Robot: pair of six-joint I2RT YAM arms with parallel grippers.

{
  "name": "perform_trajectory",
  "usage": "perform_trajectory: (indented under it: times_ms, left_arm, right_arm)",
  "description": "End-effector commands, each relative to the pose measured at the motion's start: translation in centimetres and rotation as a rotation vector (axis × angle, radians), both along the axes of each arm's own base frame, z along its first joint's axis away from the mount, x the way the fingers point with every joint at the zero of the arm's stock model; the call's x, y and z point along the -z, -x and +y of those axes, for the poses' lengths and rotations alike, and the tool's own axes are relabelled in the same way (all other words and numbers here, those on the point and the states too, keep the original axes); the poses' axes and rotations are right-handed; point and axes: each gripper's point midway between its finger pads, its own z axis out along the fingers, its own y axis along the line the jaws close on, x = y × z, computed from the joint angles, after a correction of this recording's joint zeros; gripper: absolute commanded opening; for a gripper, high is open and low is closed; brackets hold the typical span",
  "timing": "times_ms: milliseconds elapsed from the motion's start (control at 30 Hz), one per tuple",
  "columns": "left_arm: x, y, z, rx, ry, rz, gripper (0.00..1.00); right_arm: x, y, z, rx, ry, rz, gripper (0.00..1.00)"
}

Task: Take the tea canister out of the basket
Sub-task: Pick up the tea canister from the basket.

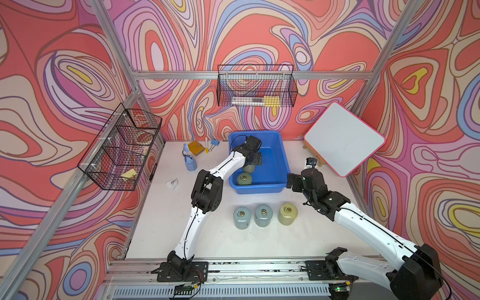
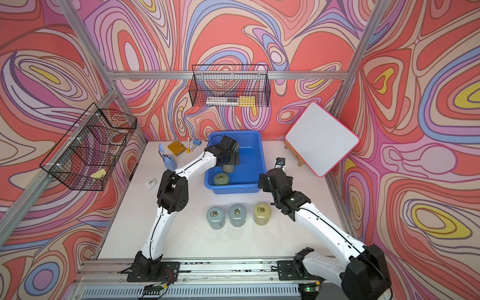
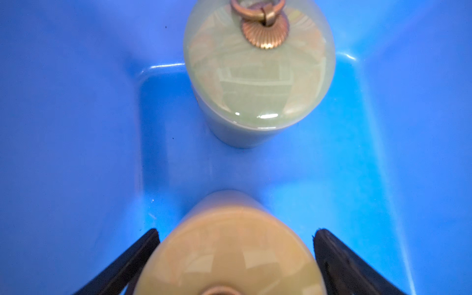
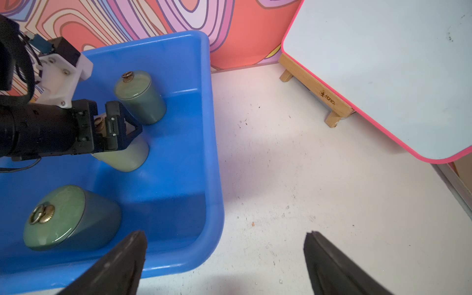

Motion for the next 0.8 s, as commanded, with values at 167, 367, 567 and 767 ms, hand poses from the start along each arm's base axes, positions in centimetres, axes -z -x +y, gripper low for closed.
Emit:
perform_trajectory:
  times_ms: [167,367,567,767]
  left_arm:
    - [0.9,-0.6,-0.2,0.031,-0.013,-0.006,0.88]
    - [0.4,-0.7,-0.2,0.043,-0.020,-0.017,0.77]
    - [-2.1,-0.7,-0.5,0.067,-0.008,-0.057,0.68]
    - [-6.0,-0.5,-0.5,0.086,0.009,-0.114,0.62]
  right_arm:
    - [0.5,-0.1,-0.2,0.002,0.005,0.008,0.98]
    - [0.5,-0.1,-0.3,0.004,0.003,0.006,0.98]
    - [0.7,-0.1,-0.3,0.006,0.006,0.011,0.98]
    - [0.8,-0.1,-0.4,0.010,0.010,0.012,0.98]
